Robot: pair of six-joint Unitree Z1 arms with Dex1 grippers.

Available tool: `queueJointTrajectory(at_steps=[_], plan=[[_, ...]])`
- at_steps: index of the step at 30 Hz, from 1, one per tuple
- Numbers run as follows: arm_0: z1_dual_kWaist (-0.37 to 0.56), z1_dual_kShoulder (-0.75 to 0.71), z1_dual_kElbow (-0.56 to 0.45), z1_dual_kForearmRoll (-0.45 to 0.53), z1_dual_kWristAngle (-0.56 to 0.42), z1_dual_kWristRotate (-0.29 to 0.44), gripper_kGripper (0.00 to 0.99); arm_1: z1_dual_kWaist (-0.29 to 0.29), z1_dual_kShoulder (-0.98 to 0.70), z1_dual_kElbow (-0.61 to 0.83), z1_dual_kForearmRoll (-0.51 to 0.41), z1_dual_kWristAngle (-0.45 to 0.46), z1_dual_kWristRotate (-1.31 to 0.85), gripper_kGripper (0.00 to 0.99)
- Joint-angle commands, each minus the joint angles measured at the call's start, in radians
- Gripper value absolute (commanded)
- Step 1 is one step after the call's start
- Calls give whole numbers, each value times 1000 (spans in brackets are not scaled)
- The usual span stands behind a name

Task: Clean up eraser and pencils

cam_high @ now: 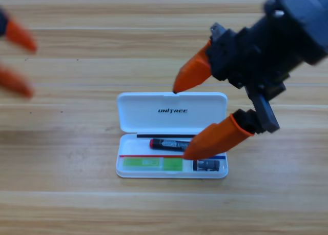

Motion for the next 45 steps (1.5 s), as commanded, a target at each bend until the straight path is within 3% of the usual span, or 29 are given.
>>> queueJointTrajectory(at_steps=[1, 4, 7, 10, 11, 19, 31, 45], plan=[[73, 293, -165, -55, -79, -2, 762, -22, -151, 166, -142, 35, 32, 962], [87, 429, -293, -57, -130, -2, 589, -18, -168, 186, -142, 46, 52, 962], [91, 527, -388, -57, -165, -2, 318, -18, -182, 190, -142, 49, 61, 962], [102, 586, -420, -62, -205, 1, 26, -18, -193, 192, -142, 53, 69, 963], [102, 599, -419, -72, -212, 3, 0, -18, -196, 192, -142, 55, 69, 963], [102, 664, -374, -126, -262, 9, 0, -18, -197, 201, -142, 60, 71, 965], [87, 733, -305, -126, -383, 46, 0, -14, -154, 187, -142, 73, 75, 965], [39, 788, -261, -140, -432, 70, 0, -9, -142, 183, -142, 104, 92, 965]])
